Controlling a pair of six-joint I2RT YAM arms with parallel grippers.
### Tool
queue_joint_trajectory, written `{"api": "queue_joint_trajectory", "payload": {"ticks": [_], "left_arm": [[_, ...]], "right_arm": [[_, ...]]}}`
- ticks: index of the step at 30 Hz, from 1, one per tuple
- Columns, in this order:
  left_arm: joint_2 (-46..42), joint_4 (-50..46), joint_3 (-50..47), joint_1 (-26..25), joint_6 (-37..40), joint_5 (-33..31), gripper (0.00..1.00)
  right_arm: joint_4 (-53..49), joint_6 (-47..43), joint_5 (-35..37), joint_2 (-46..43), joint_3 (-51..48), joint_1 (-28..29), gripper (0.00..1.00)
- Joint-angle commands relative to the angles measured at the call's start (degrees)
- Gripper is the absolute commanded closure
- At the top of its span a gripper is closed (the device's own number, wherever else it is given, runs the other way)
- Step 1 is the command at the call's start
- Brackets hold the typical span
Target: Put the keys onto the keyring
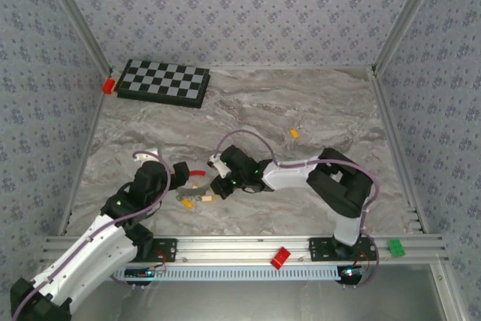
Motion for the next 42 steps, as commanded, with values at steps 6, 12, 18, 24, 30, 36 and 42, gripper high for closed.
{"api": "queue_joint_trajectory", "payload": {"ticks": [6, 12, 18, 24, 30, 36, 42], "left_arm": [[3.8, 8.7, 4.6, -0.3, 4.0, 4.4, 0.00], [10.4, 15.9, 9.8, -0.3, 6.0, 8.3, 0.00], [19.3, 22.4, 15.8, -0.3, 6.6, 15.1, 0.01], [27.7, 23.5, 23.5, -0.5, 7.7, 23.8, 0.01], [32.4, 26.0, 27.2, -1.5, 9.0, 26.9, 0.02], [35.8, 26.5, 30.5, -2.3, 8.2, 29.5, 0.03], [35.2, 27.7, 30.9, -3.2, 6.8, 30.4, 0.10]], "right_arm": [[-0.6, -6.6, 4.4, -12.5, -2.0, -5.9, 1.00], [1.3, -7.4, 2.5, -19.7, -3.5, -13.4, 1.00], [10.5, -5.1, -5.9, -26.1, -8.1, -21.4, 1.00], [23.9, 1.1, -17.6, -31.5, -13.1, -28.7, 1.00], [32.3, 10.4, -23.9, -34.1, -14.1, -33.2, 1.00], [38.5, 22.1, -25.9, -32.7, -12.1, -35.0, 1.00], [45.3, 32.6, -23.1, -30.5, -12.0, -36.0, 1.00]]}}
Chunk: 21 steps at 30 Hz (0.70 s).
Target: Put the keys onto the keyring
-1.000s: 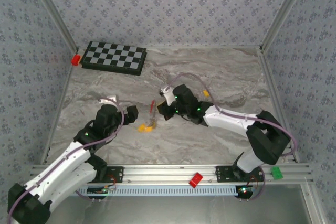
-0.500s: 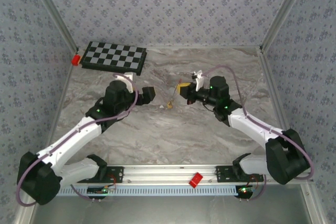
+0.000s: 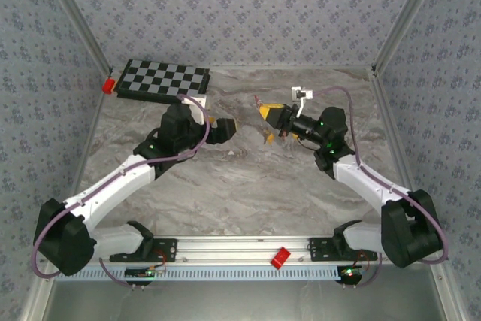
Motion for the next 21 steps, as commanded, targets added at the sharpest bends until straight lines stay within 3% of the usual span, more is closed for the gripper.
{"api": "queue_joint_trajectory", "payload": {"ticks": [1, 5, 9, 12, 15, 21], "left_arm": [[-1.1, 2.5, 2.1, -0.7, -0.6, 1.7, 0.11], [-1.5, 2.8, 1.9, -1.0, -1.0, 1.7, 0.16], [-1.6, 4.1, 1.9, -1.1, -2.1, 3.2, 0.30], [-1.5, 4.9, 1.9, -1.2, -3.1, 3.4, 0.32], [-1.3, 6.8, 2.0, -1.3, -3.7, 4.8, 0.45], [-0.1, 13.2, 2.6, -1.4, -5.6, 7.7, 0.50]], "right_arm": [[7.5, 9.5, 1.7, 0.7, 1.4, -0.8, 1.00], [10.3, 12.6, 3.7, 1.5, 1.1, -0.9, 1.00], [10.7, 13.5, 5.7, 1.6, 0.3, -1.1, 1.00], [11.4, 14.0, 6.7, 1.6, -0.3, -1.2, 1.00], [12.5, 13.9, 7.4, 1.5, -1.1, -1.3, 1.00], [12.8, 13.1, 6.4, 2.2, -1.5, -1.3, 1.00]]}}
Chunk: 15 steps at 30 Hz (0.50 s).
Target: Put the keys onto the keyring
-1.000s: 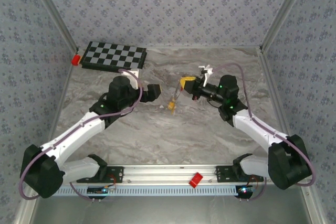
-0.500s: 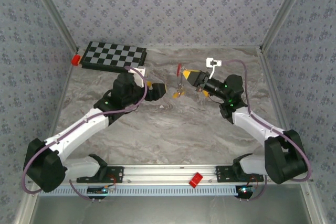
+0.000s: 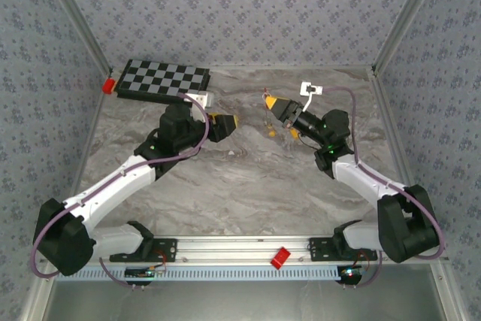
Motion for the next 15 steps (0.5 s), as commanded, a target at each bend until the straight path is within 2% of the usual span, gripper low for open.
{"api": "queue_joint_trajectory", "payload": {"ticks": [1, 10, 15], "left_arm": [[0.5, 7.4, 3.0, -0.5, -1.5, 3.8, 0.50], [7.9, 19.5, 7.3, -0.7, -6.1, 11.1, 0.62], [10.7, 21.3, 9.0, -1.3, -6.5, 12.6, 0.65]], "right_arm": [[4.4, 0.1, -0.3, 0.9, -0.1, -0.1, 1.00], [8.7, -0.8, -5.1, 3.5, 0.3, 1.4, 1.00], [9.7, -0.8, -5.6, 3.0, 0.3, 1.5, 1.00]]}}
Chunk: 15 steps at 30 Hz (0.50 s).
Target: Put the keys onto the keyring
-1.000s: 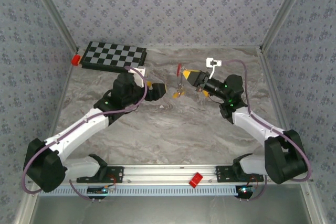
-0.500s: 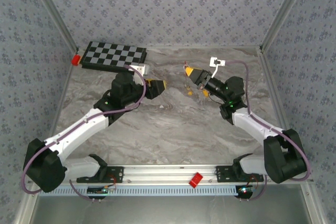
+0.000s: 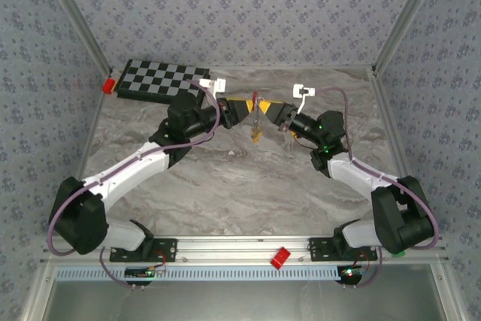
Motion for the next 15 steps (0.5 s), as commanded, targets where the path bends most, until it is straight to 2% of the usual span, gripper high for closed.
{"api": "queue_joint_trajectory", "payload": {"ticks": [1, 8, 15], "left_arm": [[0.9, 5.2, 2.9, -0.5, -1.3, 2.8, 0.65], [1.8, 7.6, 3.2, -0.6, -2.8, 3.8, 0.75], [2.8, 8.3, 3.3, -0.6, -3.6, 4.8, 0.78]], "right_arm": [[4.5, -0.6, -1.5, -0.6, 0.2, 0.2, 1.00], [4.4, -1.0, -1.6, -0.8, 0.3, 0.8, 1.00], [4.6, -0.9, -1.7, -0.9, 0.4, 0.9, 1.00]]}}
